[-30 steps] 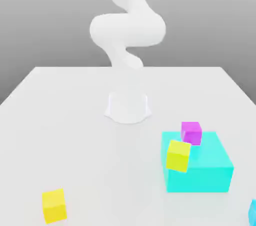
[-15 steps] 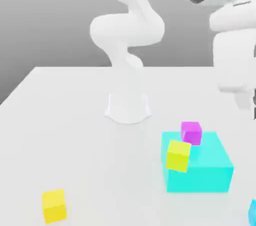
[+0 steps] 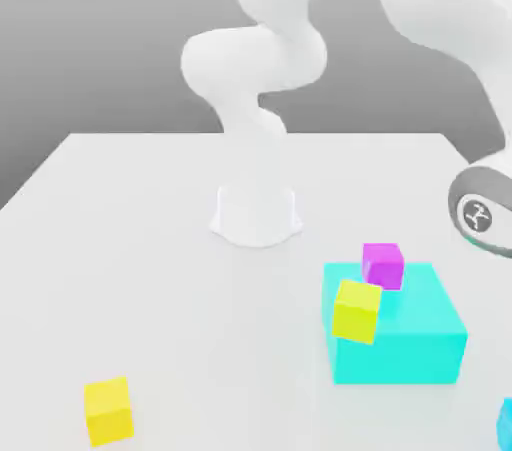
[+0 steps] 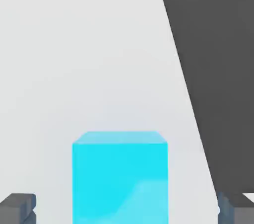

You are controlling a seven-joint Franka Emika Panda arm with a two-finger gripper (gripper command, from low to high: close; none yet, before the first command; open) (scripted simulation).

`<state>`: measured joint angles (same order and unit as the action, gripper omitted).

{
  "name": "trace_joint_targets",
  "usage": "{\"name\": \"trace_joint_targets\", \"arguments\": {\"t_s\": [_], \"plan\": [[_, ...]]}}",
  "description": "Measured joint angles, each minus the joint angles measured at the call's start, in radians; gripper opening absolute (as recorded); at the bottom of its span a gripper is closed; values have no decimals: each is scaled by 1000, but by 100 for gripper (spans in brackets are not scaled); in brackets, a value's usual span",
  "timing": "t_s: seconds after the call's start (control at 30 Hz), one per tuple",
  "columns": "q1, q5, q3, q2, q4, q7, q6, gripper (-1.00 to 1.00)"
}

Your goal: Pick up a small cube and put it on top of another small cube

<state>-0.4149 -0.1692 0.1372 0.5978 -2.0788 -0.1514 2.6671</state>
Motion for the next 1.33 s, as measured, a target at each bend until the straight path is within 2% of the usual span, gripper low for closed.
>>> {"name": "trace_joint_targets", "arguments": {"t_s": [0.2, 0.37, 1.03, 1.2, 1.23, 1.33], "plan": [[-2, -2, -3, 12, 3, -1, 8, -100], [20, 31, 25, -121, -30, 21, -92, -100], [175, 197, -46, -849, -539, 27, -301, -100], [185, 199, -48, -771, -611, 21, -151, -100], [186, 196, -48, -749, -619, 19, -121, 100], [186, 196, -48, -749, -619, 19, -121, 100]]}}
